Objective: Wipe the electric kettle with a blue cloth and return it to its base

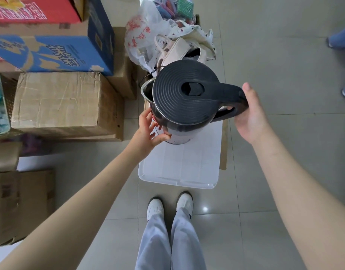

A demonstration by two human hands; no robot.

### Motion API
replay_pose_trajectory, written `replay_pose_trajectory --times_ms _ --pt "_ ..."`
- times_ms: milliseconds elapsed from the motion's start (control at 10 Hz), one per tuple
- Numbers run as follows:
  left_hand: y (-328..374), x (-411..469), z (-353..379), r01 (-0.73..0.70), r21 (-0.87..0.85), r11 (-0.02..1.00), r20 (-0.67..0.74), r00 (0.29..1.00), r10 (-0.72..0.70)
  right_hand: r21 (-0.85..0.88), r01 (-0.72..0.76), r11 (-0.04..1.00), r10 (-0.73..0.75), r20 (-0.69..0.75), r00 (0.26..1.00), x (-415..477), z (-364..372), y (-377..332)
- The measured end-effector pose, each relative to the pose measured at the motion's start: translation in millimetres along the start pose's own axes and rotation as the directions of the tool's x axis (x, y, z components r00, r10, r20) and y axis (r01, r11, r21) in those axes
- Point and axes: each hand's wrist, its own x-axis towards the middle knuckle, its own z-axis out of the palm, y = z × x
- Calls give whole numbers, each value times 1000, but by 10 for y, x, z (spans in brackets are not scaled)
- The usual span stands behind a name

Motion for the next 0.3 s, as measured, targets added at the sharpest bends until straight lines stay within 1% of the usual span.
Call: replay_pose_trajectory --times_ms 100,200,300 --pt "53 -62 -18 48 -12 999 13 999 -48 20 1 1000 0 -36 999 -55 29 11" --pt "148 -139 -82 98 -24 995 14 995 -97 29 4 1000 -1 -116 993 -97 89 -21" --pt "348 -273 -157 173 23 985 -53 984 -172 40 -77 996 85 -251 964 -204 115 -108"
